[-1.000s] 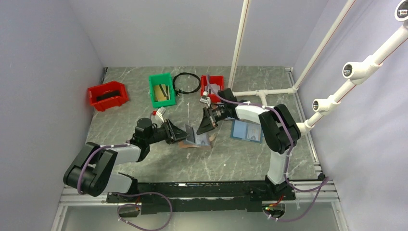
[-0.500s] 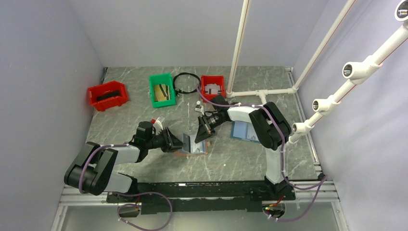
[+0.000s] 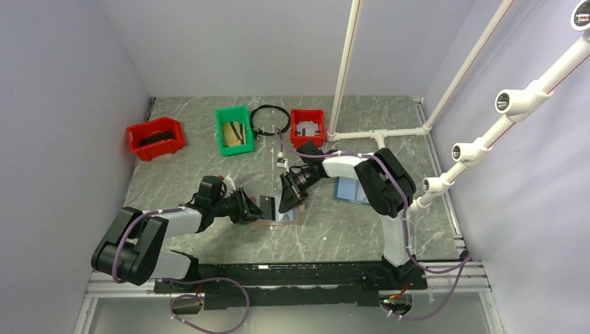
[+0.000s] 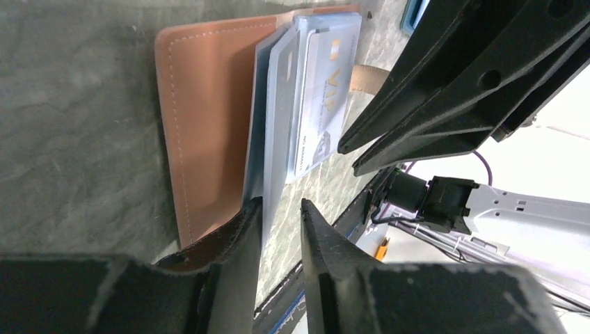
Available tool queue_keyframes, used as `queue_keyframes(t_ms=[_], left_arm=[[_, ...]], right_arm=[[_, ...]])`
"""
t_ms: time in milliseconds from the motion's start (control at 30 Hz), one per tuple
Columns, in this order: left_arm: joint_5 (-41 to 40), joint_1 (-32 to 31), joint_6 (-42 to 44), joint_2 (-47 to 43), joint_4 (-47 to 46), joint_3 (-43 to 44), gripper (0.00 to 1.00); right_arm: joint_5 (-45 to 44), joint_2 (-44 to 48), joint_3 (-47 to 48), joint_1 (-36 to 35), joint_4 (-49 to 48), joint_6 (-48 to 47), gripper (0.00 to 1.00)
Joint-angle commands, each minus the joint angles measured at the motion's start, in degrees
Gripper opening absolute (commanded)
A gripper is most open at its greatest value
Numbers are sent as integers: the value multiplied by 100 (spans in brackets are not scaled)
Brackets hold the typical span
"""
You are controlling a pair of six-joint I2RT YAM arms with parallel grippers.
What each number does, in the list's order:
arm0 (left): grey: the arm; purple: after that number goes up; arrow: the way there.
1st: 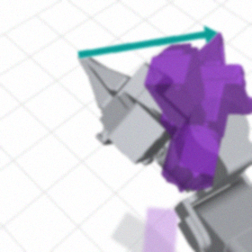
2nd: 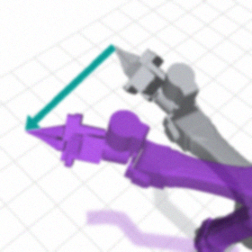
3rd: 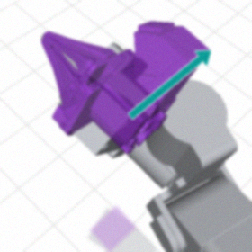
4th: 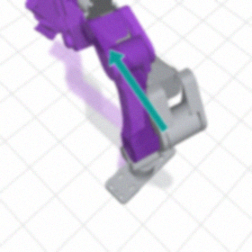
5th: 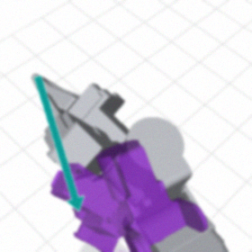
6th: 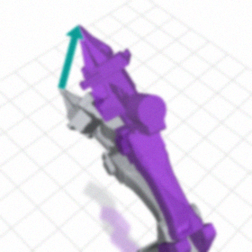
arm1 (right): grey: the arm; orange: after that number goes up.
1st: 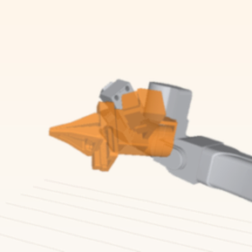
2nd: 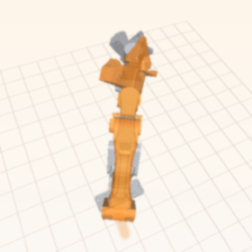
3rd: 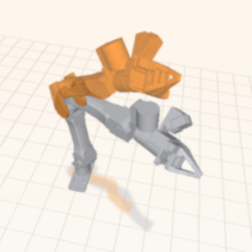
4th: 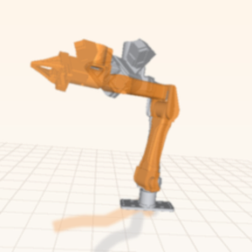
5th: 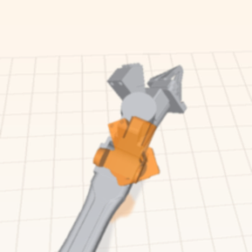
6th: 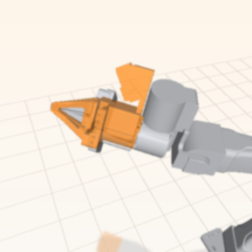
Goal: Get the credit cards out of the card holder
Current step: Remove the credit card from the card holder.
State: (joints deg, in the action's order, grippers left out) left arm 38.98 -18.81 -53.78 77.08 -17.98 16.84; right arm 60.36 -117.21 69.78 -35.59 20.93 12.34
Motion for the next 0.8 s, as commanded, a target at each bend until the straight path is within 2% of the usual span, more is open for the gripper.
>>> queue_keyframes(t_ms=[0, 167, 300, 467, 600, 767], left_arm=[[-223, 59, 79, 33, 54, 243, 29], [14, 96, -116, 383, -389, 310, 0], [210, 105, -234, 307, -1031, 122, 0], [303, 105, -452, -228, -1575, -27, 0], [371, 101, -475, -664, -1581, 72, 0], [529, 98, -566, -719, -1881, 167, 0]], right_arm=[[-77, -33, 200, 17, 24, -92, 24], [-6, -7, 205, 22, 5, -85, 30], [213, 79, 162, 87, -121, 9, 36], [883, 212, 39, 274, -609, 418, 41], [1331, 408, -20, 389, -1200, 985, 44], [1499, 593, -142, 429, -1672, 1463, 44]])
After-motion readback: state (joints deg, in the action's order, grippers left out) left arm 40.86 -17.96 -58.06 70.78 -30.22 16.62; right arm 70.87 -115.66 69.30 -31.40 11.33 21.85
